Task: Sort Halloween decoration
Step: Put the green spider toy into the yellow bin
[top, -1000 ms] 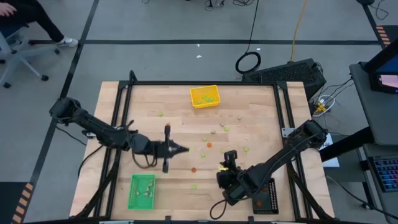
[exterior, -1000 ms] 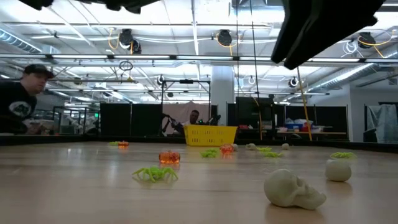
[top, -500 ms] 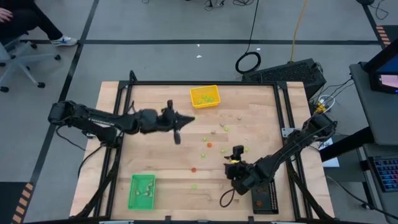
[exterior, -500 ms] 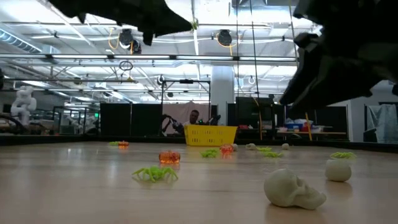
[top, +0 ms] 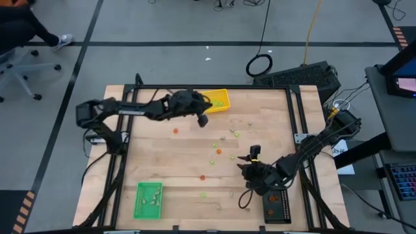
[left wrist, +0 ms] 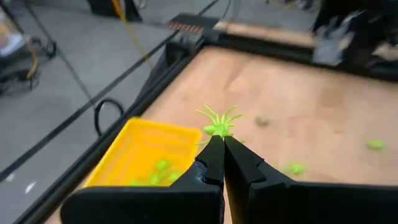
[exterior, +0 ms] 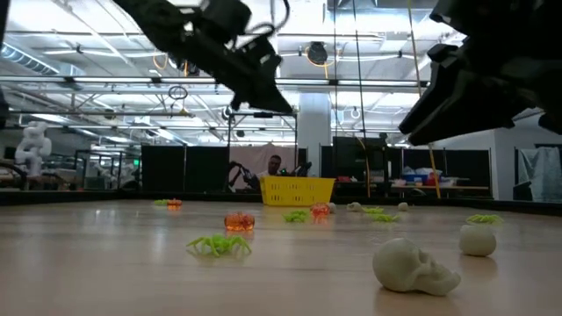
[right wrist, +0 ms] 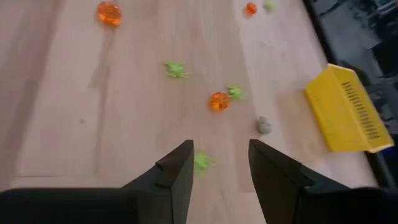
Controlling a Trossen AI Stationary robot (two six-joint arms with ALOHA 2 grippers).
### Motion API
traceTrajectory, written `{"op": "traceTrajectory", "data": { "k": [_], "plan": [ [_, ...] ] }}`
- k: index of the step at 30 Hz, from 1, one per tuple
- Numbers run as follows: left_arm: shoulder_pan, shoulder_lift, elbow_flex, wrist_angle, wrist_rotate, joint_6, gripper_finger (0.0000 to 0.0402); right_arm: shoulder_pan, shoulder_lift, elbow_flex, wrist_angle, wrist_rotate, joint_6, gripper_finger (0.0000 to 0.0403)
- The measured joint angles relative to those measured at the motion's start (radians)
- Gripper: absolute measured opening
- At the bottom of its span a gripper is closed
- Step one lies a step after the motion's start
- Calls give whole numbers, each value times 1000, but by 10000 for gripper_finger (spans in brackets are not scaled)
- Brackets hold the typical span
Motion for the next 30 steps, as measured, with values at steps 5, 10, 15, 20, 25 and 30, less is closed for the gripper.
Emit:
{"op": "traceTrajectory", "data": {
  "k": [5,10,15,20,25,30],
  "plan": [
    [49,127,66,-43,-2,-48,0,-5,0,0,1,18,8,141],
    [82,199,91,-62,-28,-119,0,-5,0,0,3,19,22,141],
    [120,229,94,-65,-32,-211,0,-7,0,0,5,19,30,141],
    [138,237,94,-83,-28,-257,17,-7,0,0,4,19,36,141],
    [136,237,94,-88,-26,-257,83,-7,0,0,4,14,81,141],
    [124,220,94,-84,-26,-257,127,-7,0,1,3,-42,132,141]
  ]
}}
